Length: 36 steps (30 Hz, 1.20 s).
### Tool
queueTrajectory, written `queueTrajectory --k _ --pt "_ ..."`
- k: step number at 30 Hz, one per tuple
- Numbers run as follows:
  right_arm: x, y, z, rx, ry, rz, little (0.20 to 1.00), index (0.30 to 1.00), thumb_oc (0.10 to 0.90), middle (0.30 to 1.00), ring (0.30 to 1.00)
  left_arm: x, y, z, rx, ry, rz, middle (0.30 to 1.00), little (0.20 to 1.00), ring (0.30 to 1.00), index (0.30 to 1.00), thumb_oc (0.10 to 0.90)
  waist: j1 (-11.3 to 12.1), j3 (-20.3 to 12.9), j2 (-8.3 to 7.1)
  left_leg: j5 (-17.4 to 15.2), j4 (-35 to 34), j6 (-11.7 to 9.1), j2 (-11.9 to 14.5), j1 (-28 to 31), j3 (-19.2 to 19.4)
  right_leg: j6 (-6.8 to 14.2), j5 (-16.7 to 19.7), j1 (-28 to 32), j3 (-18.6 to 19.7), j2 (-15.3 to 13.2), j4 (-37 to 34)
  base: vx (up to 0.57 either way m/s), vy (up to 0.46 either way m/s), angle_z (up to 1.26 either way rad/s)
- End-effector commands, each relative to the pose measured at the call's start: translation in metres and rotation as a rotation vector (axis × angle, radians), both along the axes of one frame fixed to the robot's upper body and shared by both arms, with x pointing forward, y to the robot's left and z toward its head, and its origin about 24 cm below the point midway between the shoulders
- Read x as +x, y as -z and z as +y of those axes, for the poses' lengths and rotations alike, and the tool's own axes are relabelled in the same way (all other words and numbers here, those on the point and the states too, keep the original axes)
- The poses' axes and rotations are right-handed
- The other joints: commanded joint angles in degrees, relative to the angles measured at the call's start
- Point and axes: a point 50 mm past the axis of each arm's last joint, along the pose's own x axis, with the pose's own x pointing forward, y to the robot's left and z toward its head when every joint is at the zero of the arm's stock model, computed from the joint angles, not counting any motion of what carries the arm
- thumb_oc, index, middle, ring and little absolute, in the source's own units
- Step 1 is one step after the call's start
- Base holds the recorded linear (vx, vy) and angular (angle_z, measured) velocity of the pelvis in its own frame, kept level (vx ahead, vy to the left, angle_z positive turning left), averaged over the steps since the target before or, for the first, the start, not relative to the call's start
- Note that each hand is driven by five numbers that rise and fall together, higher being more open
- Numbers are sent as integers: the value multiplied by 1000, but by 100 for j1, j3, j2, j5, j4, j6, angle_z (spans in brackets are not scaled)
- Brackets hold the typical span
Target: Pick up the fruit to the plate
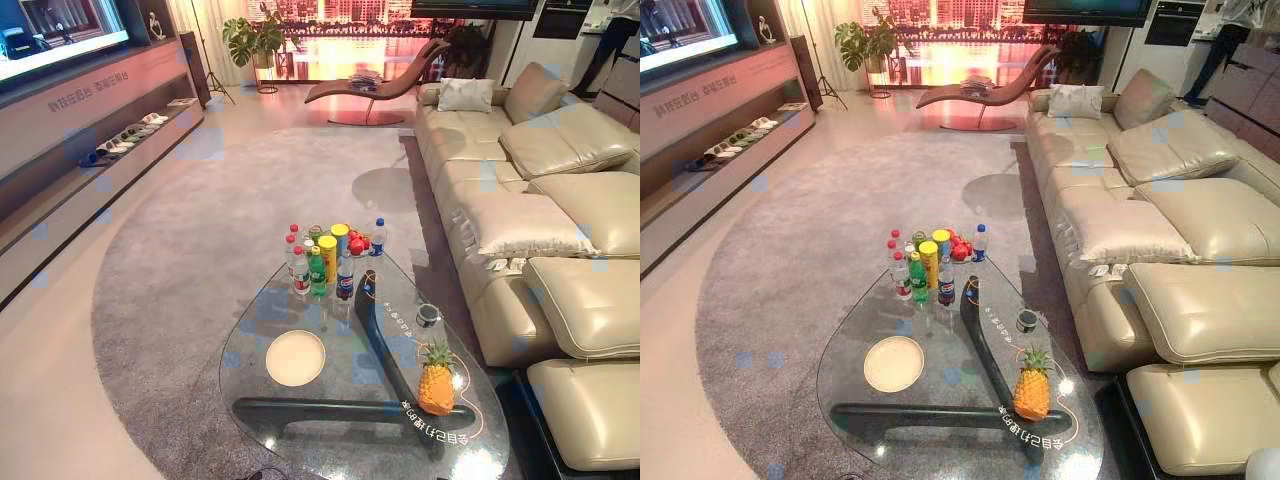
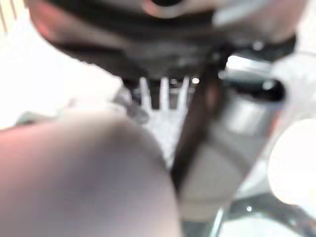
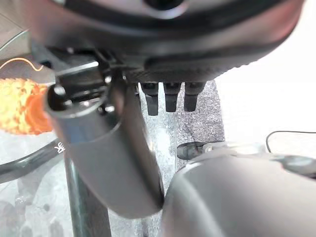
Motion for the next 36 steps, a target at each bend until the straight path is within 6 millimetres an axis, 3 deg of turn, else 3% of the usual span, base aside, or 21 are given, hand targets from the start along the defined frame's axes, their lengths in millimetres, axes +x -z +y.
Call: queueTrajectory --k 1,25,36 --pt "-1 2 8 31 -81 51 900 900 800 900 900 9 1 -10 -13 34 30 900 900 900 900 800 7 63 -154 -424 -5 -30 -104 108 16 441 121 -46 -176 -438 22 43 99 -27" --pt "-3 3 11 22 -113 69 900 900 800 900 900 10 2 -15 5 28 42 900 900 900 900 800 -12 83 -162 -422 -5 -26 -88 131 24 446 134 -33 -163 -452 22 0 0 0" --pt "-2 1 0 -79 -29 44 900 900 800 900 900 5 2 -12 13 -6 26 900 900 900 900 800 -25 262 -171 -393 30 -26 -50 28 80 444 184 -159 -90 -431 22 -1 -3 -1"
